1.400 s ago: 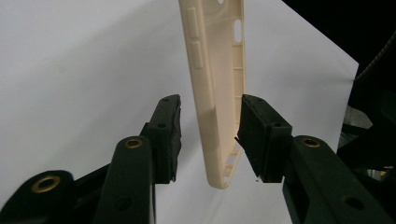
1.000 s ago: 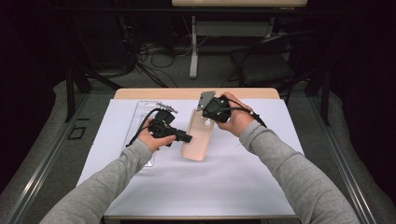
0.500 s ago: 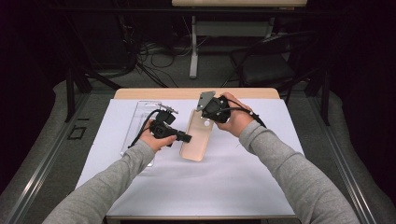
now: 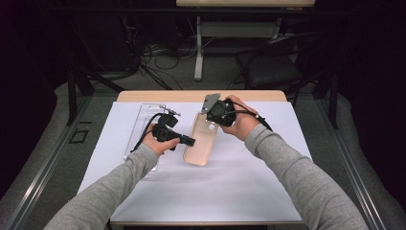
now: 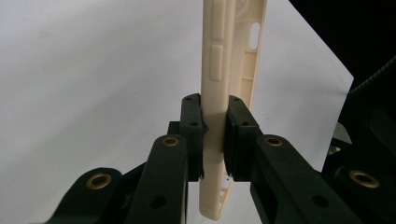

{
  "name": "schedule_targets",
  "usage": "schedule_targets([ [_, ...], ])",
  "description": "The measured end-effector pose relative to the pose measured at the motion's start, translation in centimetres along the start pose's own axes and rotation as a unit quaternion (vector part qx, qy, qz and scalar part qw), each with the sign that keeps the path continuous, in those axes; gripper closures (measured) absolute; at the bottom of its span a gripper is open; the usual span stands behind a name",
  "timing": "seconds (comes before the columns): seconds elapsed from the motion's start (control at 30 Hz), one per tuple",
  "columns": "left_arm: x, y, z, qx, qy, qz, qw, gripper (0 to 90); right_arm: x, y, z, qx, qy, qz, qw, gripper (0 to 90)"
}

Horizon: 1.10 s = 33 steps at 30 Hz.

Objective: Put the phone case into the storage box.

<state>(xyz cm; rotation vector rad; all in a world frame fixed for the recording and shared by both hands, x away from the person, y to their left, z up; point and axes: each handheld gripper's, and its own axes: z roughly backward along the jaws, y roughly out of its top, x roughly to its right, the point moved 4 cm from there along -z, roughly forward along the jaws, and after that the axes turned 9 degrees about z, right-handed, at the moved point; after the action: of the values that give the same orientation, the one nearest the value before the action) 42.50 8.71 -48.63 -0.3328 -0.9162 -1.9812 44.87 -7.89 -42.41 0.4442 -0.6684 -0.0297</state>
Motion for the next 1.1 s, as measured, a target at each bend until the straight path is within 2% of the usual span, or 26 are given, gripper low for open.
schedule_targets([
  [0.13,0.21,-0.10,-0.10,-0.001,-0.001,0.013,0.9999,80.5,-0.05,0.02,-0.11,-0.001,0.000,0.002,1.0000,87.7],
  [0.73,0.22,-0.15,-0.03,-0.001,0.007,0.013,0.9999,81.1,-0.13,0.03,-0.18,-0.003,0.004,-0.001,1.0000,87.3],
  [1.1,0.23,-0.14,0.04,0.002,0.003,0.015,0.9999,81.3,-0.08,0.05,-0.22,-0.002,0.003,-0.002,1.0000,85.2],
])
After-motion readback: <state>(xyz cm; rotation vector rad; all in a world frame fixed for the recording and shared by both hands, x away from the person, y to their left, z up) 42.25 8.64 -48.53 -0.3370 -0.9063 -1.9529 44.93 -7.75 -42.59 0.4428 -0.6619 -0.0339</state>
